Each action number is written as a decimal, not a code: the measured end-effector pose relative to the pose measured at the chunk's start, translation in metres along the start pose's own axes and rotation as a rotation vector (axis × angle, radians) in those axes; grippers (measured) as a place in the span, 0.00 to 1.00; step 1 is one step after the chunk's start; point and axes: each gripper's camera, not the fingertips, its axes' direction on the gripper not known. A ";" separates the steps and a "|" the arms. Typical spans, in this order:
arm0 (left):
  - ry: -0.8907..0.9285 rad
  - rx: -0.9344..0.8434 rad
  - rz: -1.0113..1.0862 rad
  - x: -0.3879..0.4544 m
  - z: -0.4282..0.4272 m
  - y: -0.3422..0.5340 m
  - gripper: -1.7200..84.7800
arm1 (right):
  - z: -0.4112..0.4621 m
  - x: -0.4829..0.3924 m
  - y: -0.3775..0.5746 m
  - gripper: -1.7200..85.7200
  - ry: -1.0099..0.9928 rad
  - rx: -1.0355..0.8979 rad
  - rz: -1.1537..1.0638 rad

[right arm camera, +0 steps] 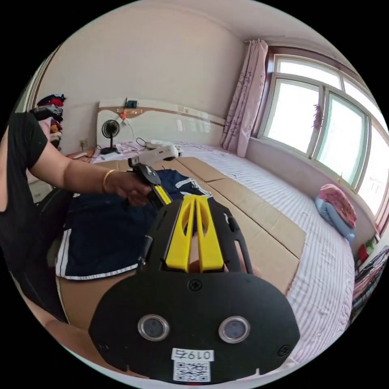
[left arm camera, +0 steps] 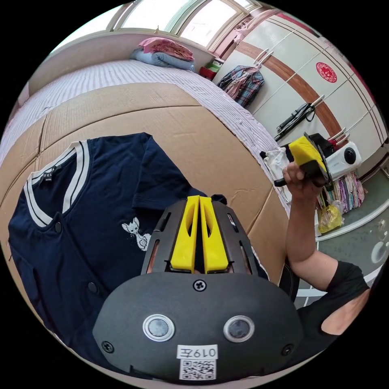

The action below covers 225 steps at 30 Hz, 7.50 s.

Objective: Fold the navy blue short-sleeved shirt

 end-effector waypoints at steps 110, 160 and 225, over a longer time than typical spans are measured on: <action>-0.719 0.112 0.794 0.367 0.171 0.200 0.03 | 0.035 -0.178 0.023 0.07 0.108 -0.448 0.297; -0.616 0.003 0.733 0.338 0.169 0.171 0.03 | 0.023 -0.069 0.006 0.04 0.046 -0.509 0.490; -0.666 -0.319 -0.143 0.166 0.111 -0.318 0.05 | 0.023 -0.006 0.032 0.06 -0.004 -0.440 0.673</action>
